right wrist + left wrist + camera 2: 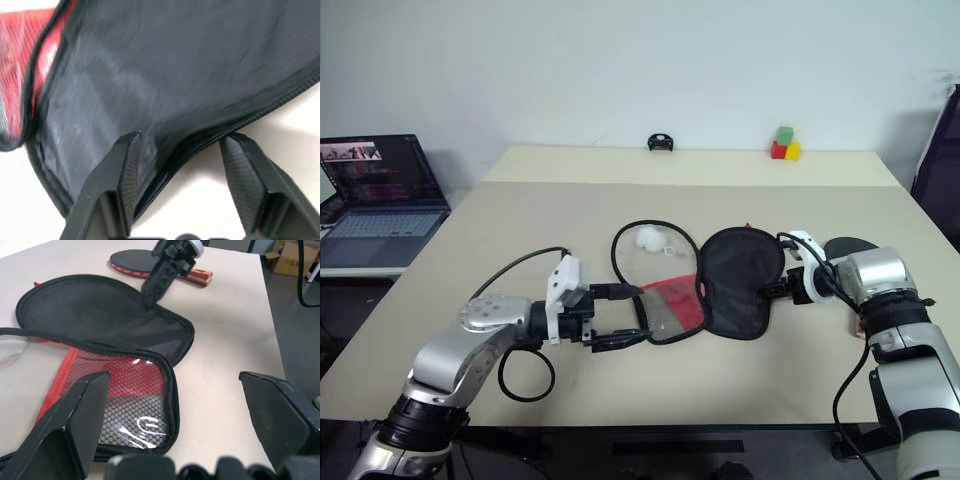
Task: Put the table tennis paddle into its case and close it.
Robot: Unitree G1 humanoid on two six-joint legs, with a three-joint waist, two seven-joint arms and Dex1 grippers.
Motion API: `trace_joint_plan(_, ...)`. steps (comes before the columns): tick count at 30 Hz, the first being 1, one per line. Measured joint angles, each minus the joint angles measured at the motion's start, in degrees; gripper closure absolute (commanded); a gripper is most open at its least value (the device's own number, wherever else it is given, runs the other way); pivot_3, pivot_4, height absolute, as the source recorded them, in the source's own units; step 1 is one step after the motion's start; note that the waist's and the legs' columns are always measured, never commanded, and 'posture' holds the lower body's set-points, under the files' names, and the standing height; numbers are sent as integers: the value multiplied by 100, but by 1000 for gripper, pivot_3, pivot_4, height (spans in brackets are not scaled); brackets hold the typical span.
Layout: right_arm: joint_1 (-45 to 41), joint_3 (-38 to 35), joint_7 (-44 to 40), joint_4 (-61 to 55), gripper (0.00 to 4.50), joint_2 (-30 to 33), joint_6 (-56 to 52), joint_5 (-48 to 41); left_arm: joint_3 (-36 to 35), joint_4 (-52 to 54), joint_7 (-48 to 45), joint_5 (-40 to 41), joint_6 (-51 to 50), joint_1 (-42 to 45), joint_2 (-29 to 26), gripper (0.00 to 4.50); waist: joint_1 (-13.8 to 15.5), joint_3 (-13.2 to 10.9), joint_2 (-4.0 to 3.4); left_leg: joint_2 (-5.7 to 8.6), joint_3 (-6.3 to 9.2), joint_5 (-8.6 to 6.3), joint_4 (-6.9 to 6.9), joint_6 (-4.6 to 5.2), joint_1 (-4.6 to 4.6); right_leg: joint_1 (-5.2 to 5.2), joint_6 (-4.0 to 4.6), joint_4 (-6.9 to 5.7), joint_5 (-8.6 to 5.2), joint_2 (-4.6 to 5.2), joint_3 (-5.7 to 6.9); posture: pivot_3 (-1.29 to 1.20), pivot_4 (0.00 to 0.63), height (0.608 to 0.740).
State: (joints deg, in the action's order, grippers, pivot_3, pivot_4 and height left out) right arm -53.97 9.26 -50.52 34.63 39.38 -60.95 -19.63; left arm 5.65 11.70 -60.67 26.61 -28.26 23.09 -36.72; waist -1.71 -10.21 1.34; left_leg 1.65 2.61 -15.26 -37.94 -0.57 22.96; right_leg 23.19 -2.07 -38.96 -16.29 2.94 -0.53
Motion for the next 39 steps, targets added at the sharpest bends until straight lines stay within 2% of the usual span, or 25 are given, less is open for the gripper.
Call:
trace_joint_plan(5, 483, -780, 601, -539, 1952, -262, -67, -74, 9, -1, 5, -7, 11, 1, 26, 0, 5, 0, 0, -1, 1, 0, 0, 0, 1, -1, 0, -1, 0, 0, 1, 0, 150, 740)
trace_joint_plan(8, 1165, -1098, 1067, -1304, 1952, -496, 85, -69, 15, -8, 2, -14, 16, -1, 39, 0, 1, 1, -1, 0, -1, 0, -1, 0, 0, -1, 0, -3, 0, 0, -4, 0, 150, 740)
trace_joint_plan(12, 1889, -1256, 1602, -2298, 1952, -747, 410, 50, 20, -19, -5, -25, 28, 2, 46, 0, 3, 3, 0, -2, 2, 0, -3, 0, -3, -2, 0, -7, 0, 0, 0, 0, 150, 740)
trace_joint_plan(16, 2263, -1325, 2024, -2830, 1952, -993, 574, 92, 22, -57, -12, -33, 36, 5, 48, 0, -8, 4, 0, -1, -2, 0, -4, -1, -6, -3, -1, -9, 0, -1, -5, 0, 150, 740)
trace_joint_plan(19, 2482, -1440, 2357, -3091, 2527, -1217, 724, 172, 24, -79, -18, -45, 81, 7, 50, 0, -8, 5, 1, -2, -1, 0, -3, -1, -7, -4, 0, -8, 0, -2, -4, 0, 150, 740)
trace_joint_plan(25, 2619, -1309, 2567, -3187, 4426, -1311, 1052, 390, 27, -87, -20, -70, 121, 11, 52, 0, -10, 5, 1, -2, -3, 0, -3, -1, -8, -3, 0, -9, 0, -4, -5, 0, 150, 740)
trace_joint_plan(34, 2421, -1221, 2437, -2922, 4473, -1262, 1203, 509, 27, -97, -16, -92, 123, 13, 53, 0, -8, 5, 1, -2, -5, 1, -4, 0, -8, -3, 0, -10, 1, -4, -8, 0, 150, 740)
trace_joint_plan(39, 2146, -1195, 2275, -2605, 4473, -985, 1214, 544, 27, -96, -15, -97, 123, 12, 50, 0, -2, 5, 1, -1, -5, 0, -3, 0, -7, -3, 0, -7, 1, -4, -7, 0, 150, 740)
